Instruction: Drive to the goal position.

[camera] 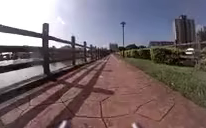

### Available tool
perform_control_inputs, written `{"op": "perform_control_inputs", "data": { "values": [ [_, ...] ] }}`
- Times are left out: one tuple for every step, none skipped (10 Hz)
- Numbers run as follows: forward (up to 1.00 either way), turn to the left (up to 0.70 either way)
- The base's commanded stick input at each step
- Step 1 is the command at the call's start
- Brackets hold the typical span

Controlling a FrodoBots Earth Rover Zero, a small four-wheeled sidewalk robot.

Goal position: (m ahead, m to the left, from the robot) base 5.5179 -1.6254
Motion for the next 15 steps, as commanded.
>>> {"op": "perform_control_inputs", "data": {
  "values": [
    [0.5,0.05],
    [0.5,0.05],
    [0.5,0.05],
    [0.5,0.06],
    [0.5,0.06],
    [0.5,0.09],
    [0.5,0.11],
    [0.5,0.0],
    [0.5,0.0],
    [0.5,0.0],
    [0.5,0.0],
    [0.5,0.0],
    [0.5,0.0],
    [0.5,0.0],
    [0.5,0.0]
  ]
}}
